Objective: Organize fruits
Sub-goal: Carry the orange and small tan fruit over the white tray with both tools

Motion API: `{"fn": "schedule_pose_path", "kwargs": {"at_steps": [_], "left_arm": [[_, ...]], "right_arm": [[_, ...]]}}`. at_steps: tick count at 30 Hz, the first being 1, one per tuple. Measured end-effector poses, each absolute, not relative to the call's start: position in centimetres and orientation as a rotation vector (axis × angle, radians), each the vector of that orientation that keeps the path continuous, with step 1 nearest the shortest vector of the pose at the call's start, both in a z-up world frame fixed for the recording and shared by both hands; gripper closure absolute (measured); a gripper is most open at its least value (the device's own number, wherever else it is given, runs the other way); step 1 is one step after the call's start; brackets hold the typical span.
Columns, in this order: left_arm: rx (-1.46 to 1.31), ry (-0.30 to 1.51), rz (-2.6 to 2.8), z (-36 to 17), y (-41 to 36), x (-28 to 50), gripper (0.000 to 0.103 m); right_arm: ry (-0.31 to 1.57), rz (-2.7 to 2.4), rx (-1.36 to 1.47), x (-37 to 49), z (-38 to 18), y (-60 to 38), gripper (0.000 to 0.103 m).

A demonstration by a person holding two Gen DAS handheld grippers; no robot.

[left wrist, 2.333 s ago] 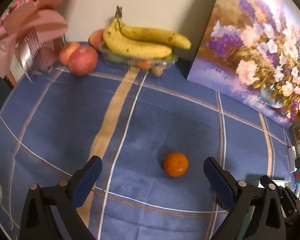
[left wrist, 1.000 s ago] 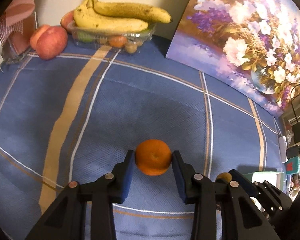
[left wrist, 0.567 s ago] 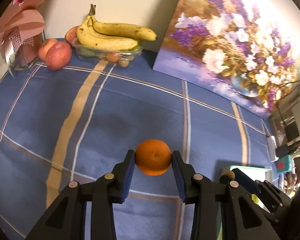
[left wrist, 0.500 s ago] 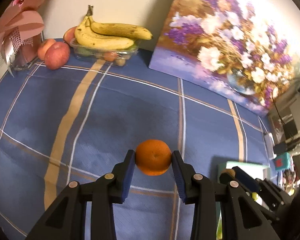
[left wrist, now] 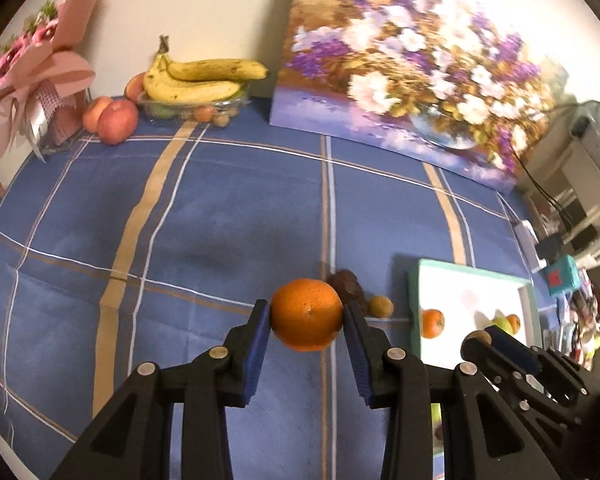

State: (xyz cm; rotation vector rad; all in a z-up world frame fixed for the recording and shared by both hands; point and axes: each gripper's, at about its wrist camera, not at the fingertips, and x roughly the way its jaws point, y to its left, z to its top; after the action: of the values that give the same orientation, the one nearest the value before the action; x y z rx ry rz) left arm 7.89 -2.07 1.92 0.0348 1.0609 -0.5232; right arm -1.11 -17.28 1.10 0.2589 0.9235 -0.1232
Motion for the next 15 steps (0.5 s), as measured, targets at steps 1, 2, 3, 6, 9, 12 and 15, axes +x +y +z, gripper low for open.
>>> {"fn": "schedule_pose_path", "kwargs": {"at_steps": [1, 2, 3, 6, 9, 12, 15], "left_arm": [[0.045, 1.056, -0.531, 2.0, -2.3, 7.3, 0.063], [0.055, 1.053, -0.537, 2.1, -2.6, 6.8, 0.063], [0.068, 1.05, -0.544, 2.2, -2.9, 6.3, 0.063], [0.103, 1.046, -0.57, 2.2, -4.0, 5.1, 0.063], [0.138, 1.044, -0.595, 2.1, -5.3, 4.2, 0.063], [0.161, 1.057, -0.612, 1.6, -6.2, 3.8, 0.063], [0.19, 1.072, -0.628, 1.0, -7.3, 3.4, 0.063]], "right_arm": [[0.923, -0.127, 0.267, -1.7, 1.2, -17.4, 0.076], [0.923, -0.13, 0.274, -2.2, 1.2, -17.6, 0.076], [0.924, -0.133, 0.28, -2.6, 1.2, -17.7, 0.076], [0.928, -0.148, 0.295, -3.9, 1.1, -18.1, 0.076], [0.932, -0.156, 0.311, -4.7, 0.9, -18.6, 0.076], [0.941, -0.17, 0.33, -5.0, 0.6, -19.4, 0.076], [0.957, -0.19, 0.35, -5.2, 0.1, -20.2, 0.076]]}}
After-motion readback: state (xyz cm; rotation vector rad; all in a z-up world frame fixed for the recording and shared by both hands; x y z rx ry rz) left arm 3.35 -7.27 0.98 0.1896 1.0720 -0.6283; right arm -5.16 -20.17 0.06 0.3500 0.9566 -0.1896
